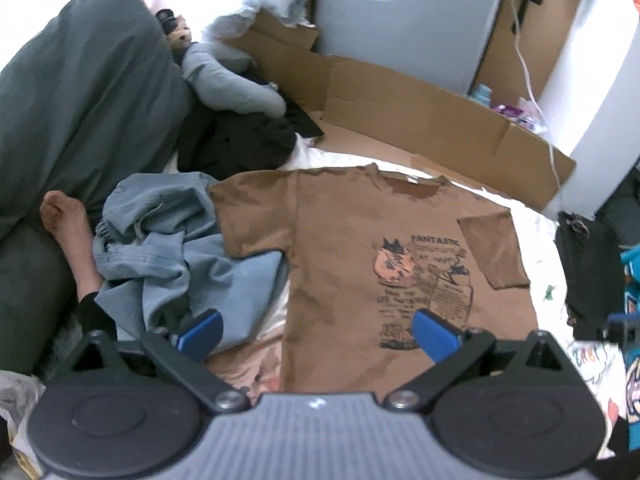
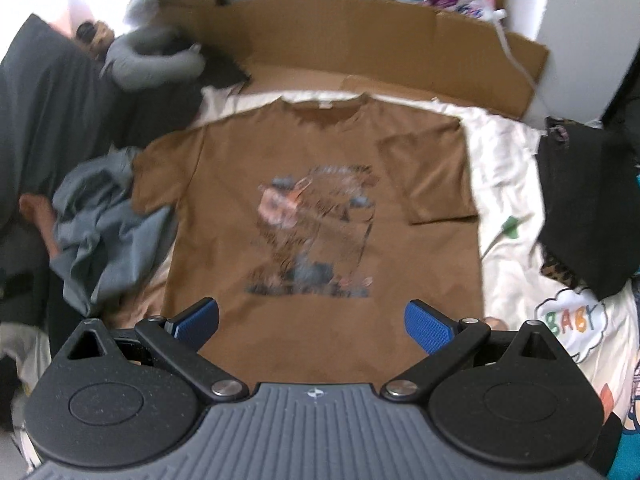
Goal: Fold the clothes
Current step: 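Lift both open tools back from the T-shirt to view it whole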
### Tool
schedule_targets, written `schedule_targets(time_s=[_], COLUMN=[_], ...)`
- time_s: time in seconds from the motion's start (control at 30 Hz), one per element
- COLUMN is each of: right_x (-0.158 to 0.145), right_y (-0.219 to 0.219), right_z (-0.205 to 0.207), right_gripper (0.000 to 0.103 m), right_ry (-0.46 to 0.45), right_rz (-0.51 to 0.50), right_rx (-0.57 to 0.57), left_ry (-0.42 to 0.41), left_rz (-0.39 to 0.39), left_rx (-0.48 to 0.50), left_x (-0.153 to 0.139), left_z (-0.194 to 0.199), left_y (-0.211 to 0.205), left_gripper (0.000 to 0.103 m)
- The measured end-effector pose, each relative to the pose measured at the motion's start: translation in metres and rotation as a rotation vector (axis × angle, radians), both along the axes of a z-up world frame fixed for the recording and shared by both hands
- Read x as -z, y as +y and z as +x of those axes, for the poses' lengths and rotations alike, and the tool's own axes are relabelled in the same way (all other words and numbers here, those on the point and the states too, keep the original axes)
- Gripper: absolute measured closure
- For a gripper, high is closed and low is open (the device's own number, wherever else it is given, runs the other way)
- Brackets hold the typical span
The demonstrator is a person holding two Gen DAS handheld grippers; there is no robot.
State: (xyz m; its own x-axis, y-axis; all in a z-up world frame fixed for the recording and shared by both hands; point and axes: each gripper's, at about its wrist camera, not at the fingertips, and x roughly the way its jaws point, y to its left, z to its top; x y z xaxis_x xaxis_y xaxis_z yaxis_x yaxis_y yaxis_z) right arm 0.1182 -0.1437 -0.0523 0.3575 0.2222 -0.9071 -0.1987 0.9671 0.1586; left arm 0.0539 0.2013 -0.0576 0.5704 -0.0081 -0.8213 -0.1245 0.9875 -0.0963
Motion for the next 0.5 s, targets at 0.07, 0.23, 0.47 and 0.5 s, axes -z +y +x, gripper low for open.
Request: schedule_targets(time_s=[0.07,0.23,0.47,0.5], right_x=[0.006,0.016,0.019,0.019], right_y=[0.007,0.016,0.013,0.012], right_z=[-0.001,0.007,0.027,0.029], right_gripper=[0.001,0.001,0.001,0.001], right_ry=[0.002,-0.008,-0.057,-0.063], right_rz=[-0.001,0.014,-0.022,-0.028], right_rx=[-0.023,-0.052,-0.055,-0.056], left_ry=[-0.006,-0.025,-0.036,-0.035], left_rz=[-0.005,-0.050,-0.080,-0.073], left_rx=[-0.023,-0.101,-0.124,-0.123], left_x=[0.007,0.026,0.036,0.038], left_z=[0.004,0.023,0.070,0.077], left_y=[0.006,0.022,0.019,0.017], left_gripper=[0.001,0.001,0.001,0.001])
